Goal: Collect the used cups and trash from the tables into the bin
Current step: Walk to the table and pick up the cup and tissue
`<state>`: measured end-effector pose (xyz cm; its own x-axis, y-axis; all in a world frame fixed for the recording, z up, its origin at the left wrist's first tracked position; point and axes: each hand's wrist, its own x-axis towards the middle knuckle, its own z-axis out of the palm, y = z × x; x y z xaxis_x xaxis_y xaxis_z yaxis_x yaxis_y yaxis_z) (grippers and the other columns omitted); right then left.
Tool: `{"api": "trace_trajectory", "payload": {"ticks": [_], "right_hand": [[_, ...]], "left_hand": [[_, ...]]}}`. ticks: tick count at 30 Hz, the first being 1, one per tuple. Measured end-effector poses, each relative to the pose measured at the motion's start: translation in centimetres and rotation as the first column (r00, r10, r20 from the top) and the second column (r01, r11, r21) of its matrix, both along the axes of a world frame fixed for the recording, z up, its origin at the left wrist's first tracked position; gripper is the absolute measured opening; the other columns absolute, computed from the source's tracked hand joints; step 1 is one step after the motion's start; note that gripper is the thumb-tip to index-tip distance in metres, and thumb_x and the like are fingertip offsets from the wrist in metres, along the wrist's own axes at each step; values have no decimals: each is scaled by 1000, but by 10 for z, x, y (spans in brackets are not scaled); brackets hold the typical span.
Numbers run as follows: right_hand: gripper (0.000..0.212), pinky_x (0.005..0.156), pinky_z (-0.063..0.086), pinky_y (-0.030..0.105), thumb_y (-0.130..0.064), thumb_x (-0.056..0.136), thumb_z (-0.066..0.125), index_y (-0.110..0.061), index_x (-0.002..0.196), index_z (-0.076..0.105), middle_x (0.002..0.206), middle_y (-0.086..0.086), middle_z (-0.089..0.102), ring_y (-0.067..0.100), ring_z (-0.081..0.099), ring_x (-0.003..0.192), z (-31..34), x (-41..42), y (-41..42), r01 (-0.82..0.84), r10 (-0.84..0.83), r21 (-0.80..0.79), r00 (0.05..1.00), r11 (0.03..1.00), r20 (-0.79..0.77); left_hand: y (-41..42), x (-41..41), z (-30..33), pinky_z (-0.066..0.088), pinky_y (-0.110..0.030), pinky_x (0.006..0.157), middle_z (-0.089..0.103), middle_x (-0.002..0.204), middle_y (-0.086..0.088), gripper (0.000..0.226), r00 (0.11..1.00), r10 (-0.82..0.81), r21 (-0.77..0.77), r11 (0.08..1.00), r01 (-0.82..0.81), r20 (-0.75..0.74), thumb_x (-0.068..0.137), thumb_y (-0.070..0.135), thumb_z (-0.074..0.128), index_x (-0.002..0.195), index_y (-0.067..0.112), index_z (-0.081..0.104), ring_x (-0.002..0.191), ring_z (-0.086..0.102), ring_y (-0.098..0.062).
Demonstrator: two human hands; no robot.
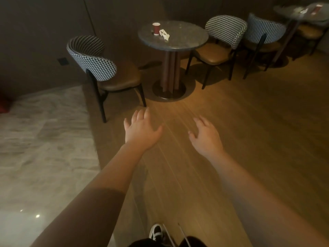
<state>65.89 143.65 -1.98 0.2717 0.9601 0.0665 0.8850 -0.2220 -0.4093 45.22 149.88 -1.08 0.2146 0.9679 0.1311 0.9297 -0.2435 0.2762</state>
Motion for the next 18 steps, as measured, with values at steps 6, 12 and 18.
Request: {"api": "trace_trajectory", "payload": {"ticks": [6,12,18], "right_hand": [[58,113,29,42,-36,93,53,-19,145,35,153,3,32,23,29,140,-3,49,157,15,-15,-10,1000,1000,-1],[58,113,30,43,-32,93,54,-20,146,34,154,2,29,22,27,141,-11,118,331,-13,13,23,1000,1000,-18],[57,113,29,43,-29,93,55,-16,145,36,154,5,30,22,26,141,12,204,505,-69,70,23,994,997,-78]], "left_hand": [[151,58,-2,10,-55,112,25,154,-4,79,1000,-20,-37,999,20,-6,86,65,32,148,20,17,143,14,-23],[318,126,-26,11,-55,112,27,153,-4,80,1000,-11,-30,999,12,10,84,66,31,148,21,17,143,16,-23],[478,194,-11,12,-54,112,29,153,-3,81,998,31,-10,999,-31,46,83,68,28,148,20,19,142,17,-21]]}}
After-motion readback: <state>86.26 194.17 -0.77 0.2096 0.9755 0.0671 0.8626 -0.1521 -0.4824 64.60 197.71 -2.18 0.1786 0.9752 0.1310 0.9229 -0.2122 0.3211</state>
